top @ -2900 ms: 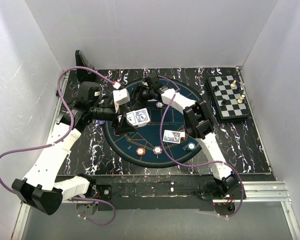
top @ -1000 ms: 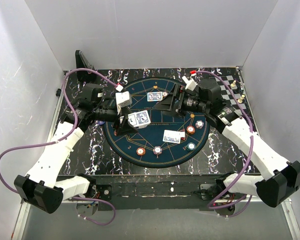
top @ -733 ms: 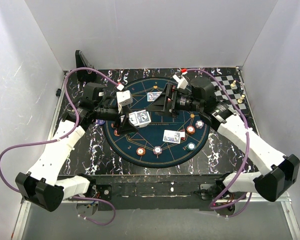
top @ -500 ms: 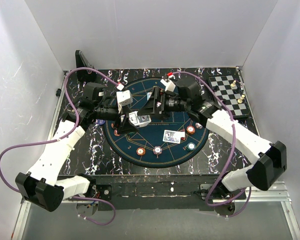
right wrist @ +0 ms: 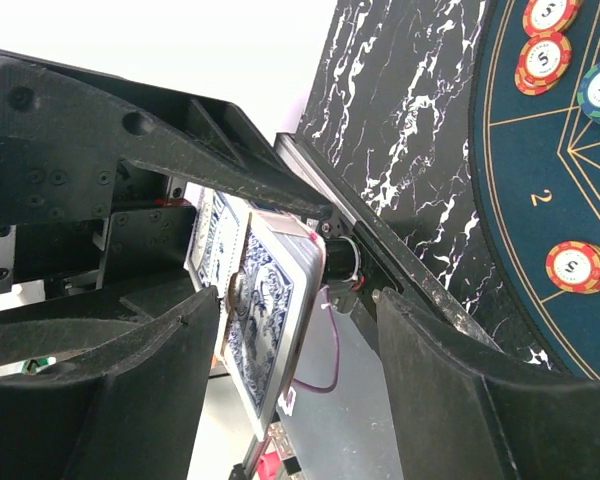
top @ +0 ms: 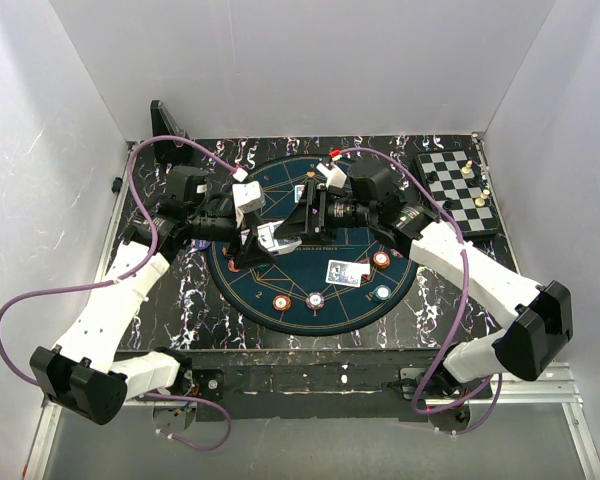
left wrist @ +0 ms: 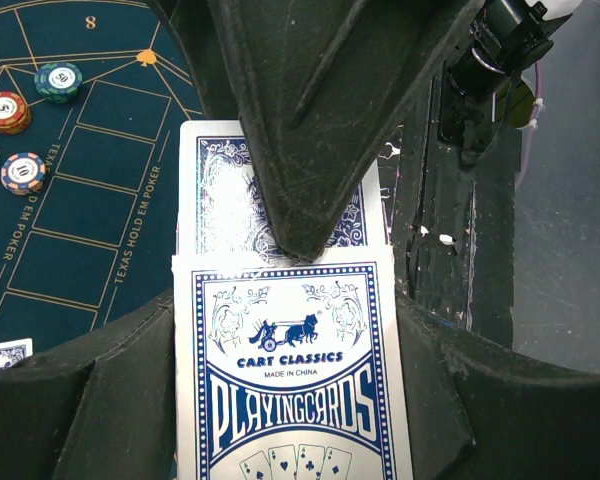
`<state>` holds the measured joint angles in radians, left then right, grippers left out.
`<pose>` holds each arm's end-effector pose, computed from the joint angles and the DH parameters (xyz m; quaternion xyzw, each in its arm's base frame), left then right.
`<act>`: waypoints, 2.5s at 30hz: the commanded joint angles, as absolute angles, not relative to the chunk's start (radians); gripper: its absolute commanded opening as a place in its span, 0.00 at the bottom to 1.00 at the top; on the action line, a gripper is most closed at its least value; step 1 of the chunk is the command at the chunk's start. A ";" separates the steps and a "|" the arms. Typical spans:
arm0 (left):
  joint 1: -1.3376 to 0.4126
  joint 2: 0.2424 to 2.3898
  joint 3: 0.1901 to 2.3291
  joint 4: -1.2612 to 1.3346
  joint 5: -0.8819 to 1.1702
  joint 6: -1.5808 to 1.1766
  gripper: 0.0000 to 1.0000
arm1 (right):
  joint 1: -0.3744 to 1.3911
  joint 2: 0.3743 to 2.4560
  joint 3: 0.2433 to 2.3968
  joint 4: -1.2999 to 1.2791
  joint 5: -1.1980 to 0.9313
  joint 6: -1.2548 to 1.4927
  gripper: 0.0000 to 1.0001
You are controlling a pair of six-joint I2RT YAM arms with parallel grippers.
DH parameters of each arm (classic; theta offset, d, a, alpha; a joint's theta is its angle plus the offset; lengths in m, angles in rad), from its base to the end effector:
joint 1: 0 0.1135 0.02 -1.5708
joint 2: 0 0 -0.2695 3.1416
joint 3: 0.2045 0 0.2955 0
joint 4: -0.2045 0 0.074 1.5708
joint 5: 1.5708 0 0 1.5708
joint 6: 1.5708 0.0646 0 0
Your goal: Distribute texas hold em gaming equipment
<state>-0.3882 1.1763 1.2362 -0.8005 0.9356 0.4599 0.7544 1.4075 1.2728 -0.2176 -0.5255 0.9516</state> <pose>0.2437 -0.1558 0.3637 0.5018 0.6696 -0.3995 0.3745 0.2641 0.2927 0.3552 -0.0699 0.8027 0.5564 0.2030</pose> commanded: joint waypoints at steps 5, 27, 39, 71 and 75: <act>-0.383 1.135 1.250 -0.790 0.965 0.468 0.38 | 0.752 1.379 1.262 -0.176 -0.499 0.977 0.65; -0.383 1.114 1.244 -0.788 0.971 0.459 0.37 | 0.698 1.305 1.232 -0.224 -0.459 0.982 0.45; -0.383 1.120 1.243 -0.790 0.966 0.462 0.37 | 0.677 1.267 1.216 -0.285 -0.454 0.962 0.38; -0.382 1.154 1.250 -0.792 0.951 0.477 0.37 | 0.236 1.400 1.390 -0.328 -0.724 0.908 0.01; -0.382 1.157 1.255 -0.792 0.957 0.472 0.37 | 0.235 1.630 1.526 -0.328 -0.674 0.832 0.01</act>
<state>-0.3882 1.1595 1.2346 -0.8070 0.9318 0.4648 0.2356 1.4570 1.4071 -0.3630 -0.6746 0.9157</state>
